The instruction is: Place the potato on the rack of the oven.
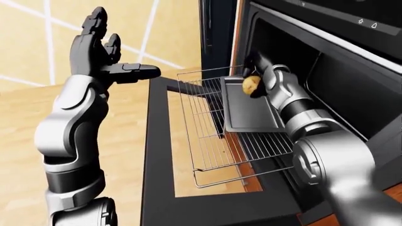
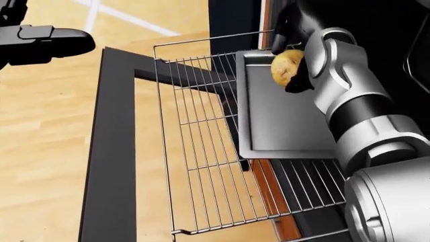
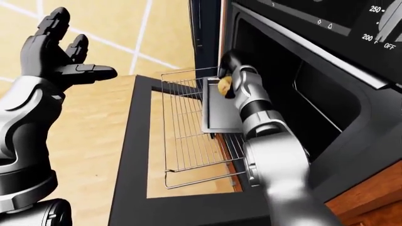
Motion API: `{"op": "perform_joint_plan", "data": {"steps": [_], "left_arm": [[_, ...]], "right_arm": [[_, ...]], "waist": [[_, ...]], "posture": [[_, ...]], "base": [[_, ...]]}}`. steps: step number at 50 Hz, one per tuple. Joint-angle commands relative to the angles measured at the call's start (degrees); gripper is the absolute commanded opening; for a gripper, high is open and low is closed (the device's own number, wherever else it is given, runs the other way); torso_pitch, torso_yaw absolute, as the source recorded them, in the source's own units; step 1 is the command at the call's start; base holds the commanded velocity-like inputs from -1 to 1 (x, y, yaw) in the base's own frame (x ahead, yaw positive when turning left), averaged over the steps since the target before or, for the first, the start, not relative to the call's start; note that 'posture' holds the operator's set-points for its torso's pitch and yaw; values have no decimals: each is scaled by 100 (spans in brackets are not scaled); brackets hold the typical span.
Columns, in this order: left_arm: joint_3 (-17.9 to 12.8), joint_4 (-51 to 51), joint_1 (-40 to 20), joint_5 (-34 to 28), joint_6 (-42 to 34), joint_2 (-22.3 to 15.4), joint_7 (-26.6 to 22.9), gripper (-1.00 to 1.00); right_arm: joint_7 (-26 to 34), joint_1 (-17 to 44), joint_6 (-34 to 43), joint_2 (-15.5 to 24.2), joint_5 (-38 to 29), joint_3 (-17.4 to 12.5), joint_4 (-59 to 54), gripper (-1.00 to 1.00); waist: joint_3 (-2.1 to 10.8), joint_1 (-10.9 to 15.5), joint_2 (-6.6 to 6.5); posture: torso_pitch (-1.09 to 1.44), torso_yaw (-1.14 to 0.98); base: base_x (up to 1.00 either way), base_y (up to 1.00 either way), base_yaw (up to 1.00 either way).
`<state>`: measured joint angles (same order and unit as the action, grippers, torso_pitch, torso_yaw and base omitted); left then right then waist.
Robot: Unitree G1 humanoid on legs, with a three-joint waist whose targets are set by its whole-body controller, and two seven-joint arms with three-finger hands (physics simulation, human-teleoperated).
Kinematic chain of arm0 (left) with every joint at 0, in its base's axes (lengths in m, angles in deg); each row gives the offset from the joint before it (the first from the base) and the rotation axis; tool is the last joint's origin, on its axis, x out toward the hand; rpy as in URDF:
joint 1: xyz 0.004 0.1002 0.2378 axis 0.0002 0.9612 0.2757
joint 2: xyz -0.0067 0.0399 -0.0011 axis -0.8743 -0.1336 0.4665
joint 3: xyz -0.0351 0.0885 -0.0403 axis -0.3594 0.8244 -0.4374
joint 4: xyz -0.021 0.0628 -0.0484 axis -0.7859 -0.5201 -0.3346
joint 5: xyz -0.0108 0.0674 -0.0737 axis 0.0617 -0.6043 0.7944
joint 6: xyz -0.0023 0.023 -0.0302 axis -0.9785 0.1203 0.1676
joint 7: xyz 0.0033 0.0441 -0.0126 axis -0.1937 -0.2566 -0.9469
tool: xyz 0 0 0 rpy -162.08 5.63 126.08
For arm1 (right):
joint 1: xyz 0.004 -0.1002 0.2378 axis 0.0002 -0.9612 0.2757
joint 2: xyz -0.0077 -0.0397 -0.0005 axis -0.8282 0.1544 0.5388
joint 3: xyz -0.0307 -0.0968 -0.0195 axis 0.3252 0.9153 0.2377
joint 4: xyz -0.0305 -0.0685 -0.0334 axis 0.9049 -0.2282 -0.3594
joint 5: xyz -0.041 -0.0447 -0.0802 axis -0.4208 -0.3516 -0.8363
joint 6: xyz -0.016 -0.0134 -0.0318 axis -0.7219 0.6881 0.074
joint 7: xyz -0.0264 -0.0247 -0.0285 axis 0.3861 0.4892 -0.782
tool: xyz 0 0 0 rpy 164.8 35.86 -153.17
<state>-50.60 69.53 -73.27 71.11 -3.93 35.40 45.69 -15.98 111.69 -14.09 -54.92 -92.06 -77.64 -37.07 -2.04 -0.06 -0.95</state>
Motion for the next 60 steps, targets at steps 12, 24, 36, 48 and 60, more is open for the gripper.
{"op": "perform_joint_plan", "data": {"steps": [12, 24, 36, 48, 60], "left_arm": [[-105, 116, -168, 20, 208, -105, 7, 100], [-117, 53, -140, 50, 295, -136, -5, 100], [-114, 114, -181, 72, 200, -144, 35, 100], [-104, 106, -173, 61, 225, -135, 27, 100], [-119, 99, -181, 74, 216, -146, 36, 100]], "right_arm": [[-259, 136, -14, -25, 40, -12, 188, -100], [-352, -18, 57, -106, 34, -27, 136, -98], [-480, -226, 85, -104, 100, -67, 117, -99], [-584, -342, 150, -79, 168, -91, 88, -92], [-580, -385, 205, -96, 157, -86, 75, -69]], "waist": [[167, -12, -19], [186, -8, -29], [228, 11, -22], [246, 23, -9], [255, 23, -6]], "posture": [[0, 0], [0, 0], [0, 0], [0, 0], [0, 0]], "base": [[0, 0, 0], [0, 0, 0], [0, 0, 0], [0, 0, 0], [0, 0, 0]]}}
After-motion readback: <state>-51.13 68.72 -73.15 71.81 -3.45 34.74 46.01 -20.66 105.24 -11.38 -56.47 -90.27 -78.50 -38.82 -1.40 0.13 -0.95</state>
